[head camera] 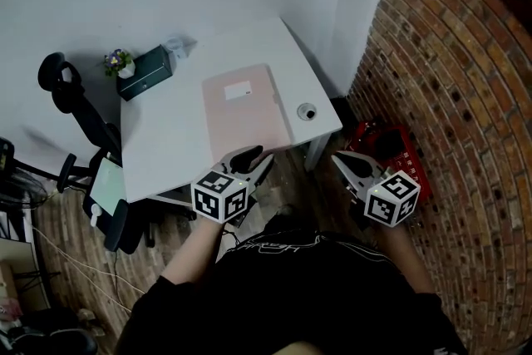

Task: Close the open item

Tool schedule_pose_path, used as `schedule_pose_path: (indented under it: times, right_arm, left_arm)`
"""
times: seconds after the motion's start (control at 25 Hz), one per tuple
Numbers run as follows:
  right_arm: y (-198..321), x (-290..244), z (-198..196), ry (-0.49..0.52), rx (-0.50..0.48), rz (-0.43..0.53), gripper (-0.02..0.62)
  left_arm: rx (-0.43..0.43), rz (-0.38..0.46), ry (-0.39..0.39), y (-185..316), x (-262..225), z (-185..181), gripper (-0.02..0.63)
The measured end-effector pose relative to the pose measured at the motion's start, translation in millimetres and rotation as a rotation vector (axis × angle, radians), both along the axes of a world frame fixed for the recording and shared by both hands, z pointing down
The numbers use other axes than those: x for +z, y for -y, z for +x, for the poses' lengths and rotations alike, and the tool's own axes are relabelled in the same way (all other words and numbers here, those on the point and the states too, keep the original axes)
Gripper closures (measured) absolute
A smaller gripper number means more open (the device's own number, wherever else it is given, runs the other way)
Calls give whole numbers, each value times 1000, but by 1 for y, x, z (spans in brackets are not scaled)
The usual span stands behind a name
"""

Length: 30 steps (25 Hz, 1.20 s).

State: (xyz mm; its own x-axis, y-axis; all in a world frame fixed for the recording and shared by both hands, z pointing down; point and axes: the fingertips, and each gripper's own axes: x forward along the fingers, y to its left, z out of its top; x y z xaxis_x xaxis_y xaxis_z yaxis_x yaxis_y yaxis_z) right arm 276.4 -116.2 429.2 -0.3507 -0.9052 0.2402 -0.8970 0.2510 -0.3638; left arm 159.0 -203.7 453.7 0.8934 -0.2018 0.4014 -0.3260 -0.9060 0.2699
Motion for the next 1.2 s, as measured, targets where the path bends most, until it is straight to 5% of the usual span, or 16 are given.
schedule_pose_path:
  times: [0.12, 0.36, 0.68, 1.2]
  right_arm:
    - [4, -19, -19, -7, -39, 59, 594]
    - [1, -53, -53, 8, -118, 158, 594]
    - [-5, -65, -72, -31, -189, 212, 594]
    - [6, -55, -76, 11, -224, 181, 594]
  left_arm:
    - [-1, 8, -54, -14, -28, -15, 527]
    - [15, -14, -179, -43, -69, -43, 557]
    - [-6, 80, -199, -55, -89, -61, 571]
    - [-83, 0, -172, -42, -76, -71, 571]
